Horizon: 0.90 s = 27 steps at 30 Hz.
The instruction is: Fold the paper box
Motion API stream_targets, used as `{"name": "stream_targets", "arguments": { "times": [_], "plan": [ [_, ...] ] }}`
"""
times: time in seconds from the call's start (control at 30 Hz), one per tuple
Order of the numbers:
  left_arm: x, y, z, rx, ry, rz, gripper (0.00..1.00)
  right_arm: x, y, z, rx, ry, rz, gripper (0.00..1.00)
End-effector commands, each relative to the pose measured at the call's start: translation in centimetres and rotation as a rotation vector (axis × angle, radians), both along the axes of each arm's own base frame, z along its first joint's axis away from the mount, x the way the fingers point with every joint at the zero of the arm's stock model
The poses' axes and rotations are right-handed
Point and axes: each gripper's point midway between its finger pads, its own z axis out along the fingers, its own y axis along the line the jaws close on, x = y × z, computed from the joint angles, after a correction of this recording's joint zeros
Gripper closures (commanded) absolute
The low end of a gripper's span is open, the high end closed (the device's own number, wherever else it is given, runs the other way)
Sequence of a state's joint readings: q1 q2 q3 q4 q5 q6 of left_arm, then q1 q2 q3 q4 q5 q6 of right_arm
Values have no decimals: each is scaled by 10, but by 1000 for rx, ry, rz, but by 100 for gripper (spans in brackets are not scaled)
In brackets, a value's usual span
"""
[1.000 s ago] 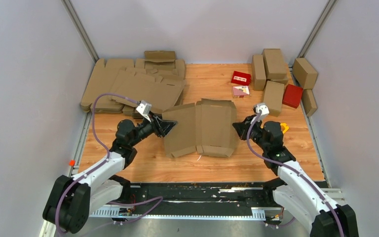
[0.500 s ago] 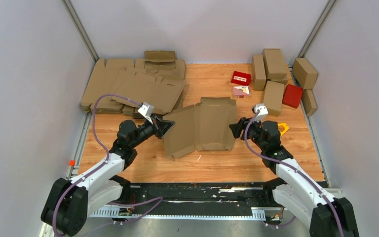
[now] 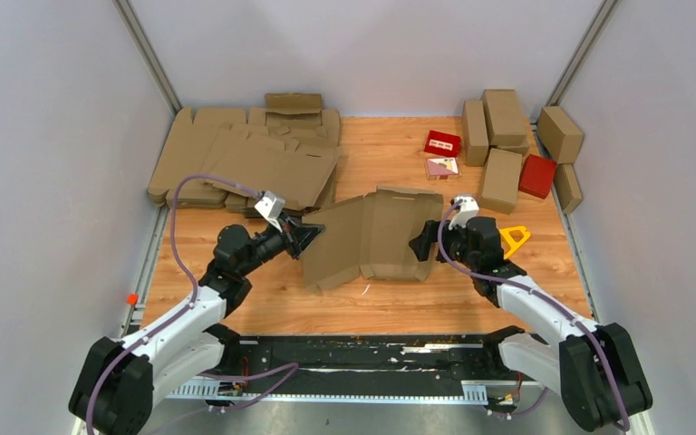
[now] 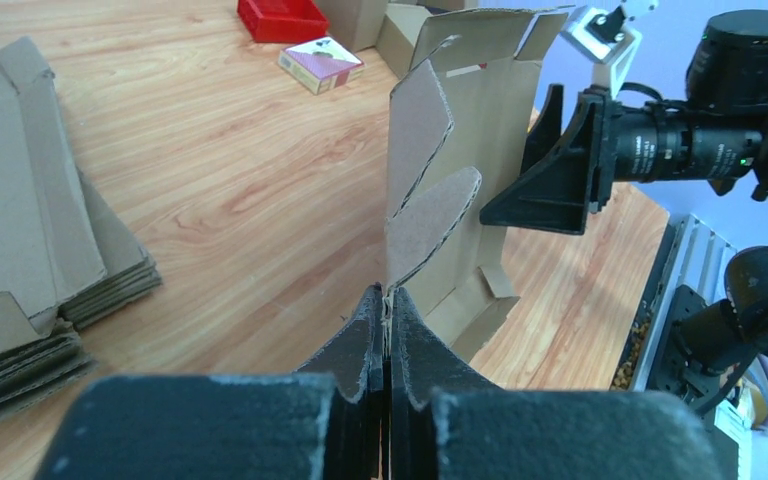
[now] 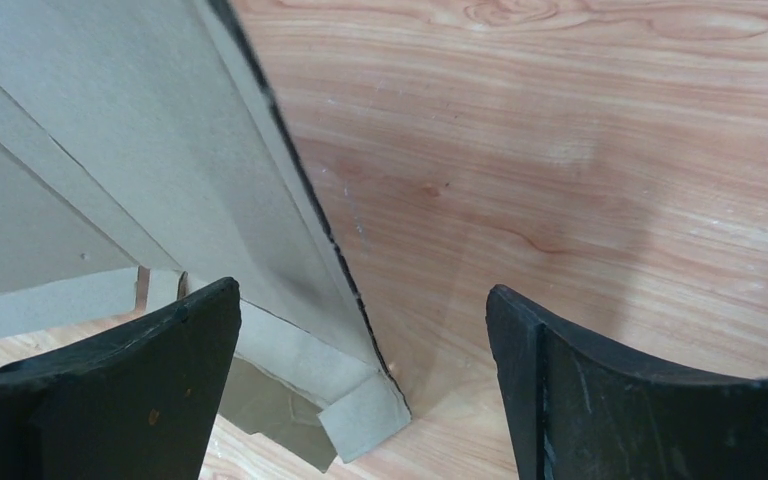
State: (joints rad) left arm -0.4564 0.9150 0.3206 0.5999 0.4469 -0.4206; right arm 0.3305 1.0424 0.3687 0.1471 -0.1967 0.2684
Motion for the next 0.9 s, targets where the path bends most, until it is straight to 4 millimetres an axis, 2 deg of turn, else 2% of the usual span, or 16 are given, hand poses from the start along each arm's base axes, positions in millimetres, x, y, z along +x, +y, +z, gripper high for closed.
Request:
{"name": "stream_targets", "arguments": {
  "times": [0.0, 0.1, 0.27, 0.4, 0.5, 0.8, 0.87],
  "plan": [
    [-5, 1, 15, -22, -61, 9, 100, -8, 17, 4, 54, 10, 70, 8],
    [-7, 5, 17, -33, -80, 31, 100, -18, 25, -3, 13, 24, 104, 7],
    [-8, 19, 16, -29, -122, 104, 100, -24, 39, -10, -73, 12, 125, 2],
    [-11, 24, 19, -27, -156, 117, 100, -24, 51, -22, -117, 35, 164, 8],
    [-11, 23, 17, -26, -150, 111, 100, -28, 61, -31, -163, 59, 205, 10],
    [-15, 9, 17, -69, -113, 35, 100, -32, 79, -35, -228, 43, 253, 10],
    [-15, 6, 17, -73, -102, 18, 100, -27, 75, -36, -268, 40, 217, 11]
  ]
}}
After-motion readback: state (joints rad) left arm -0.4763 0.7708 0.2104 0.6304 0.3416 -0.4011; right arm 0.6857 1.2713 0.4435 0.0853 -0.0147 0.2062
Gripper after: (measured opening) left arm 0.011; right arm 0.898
